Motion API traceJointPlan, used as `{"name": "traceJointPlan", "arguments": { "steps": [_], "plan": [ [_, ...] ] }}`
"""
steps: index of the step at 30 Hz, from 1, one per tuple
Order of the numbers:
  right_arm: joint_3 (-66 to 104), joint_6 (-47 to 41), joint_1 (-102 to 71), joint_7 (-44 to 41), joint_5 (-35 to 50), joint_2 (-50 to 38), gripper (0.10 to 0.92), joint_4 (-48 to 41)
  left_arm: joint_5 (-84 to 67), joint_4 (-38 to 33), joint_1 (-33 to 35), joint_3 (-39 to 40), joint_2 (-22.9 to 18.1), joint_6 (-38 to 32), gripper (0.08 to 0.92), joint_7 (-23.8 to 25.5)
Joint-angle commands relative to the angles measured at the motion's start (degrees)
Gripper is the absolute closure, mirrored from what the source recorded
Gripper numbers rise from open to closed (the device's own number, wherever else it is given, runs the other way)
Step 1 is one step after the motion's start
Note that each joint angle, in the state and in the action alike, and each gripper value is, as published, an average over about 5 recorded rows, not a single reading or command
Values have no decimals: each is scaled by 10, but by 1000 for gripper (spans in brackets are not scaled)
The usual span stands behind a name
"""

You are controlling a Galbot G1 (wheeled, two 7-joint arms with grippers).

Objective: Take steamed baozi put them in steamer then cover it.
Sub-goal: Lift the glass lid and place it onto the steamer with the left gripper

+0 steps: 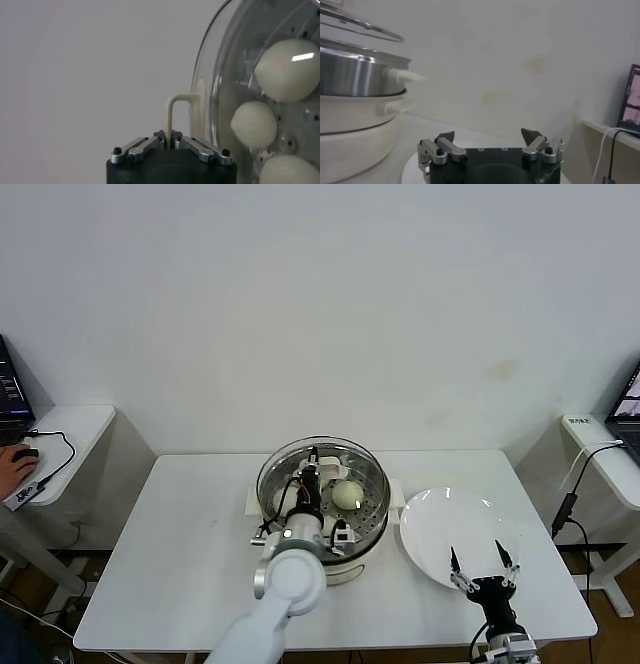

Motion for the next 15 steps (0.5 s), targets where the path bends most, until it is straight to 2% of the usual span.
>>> {"name": "traceJointPlan", "arguments": {
  "steps": [1, 15],
  "plan": [
    [-3, 2, 2, 0, -3, 0, 203, -4, 42, 24, 8, 9, -26, -3, 860, 7],
    [-5, 4, 2, -1, -4, 1, 203, -5, 48, 32, 11, 2, -34, -9, 860, 2]
  ]
}}
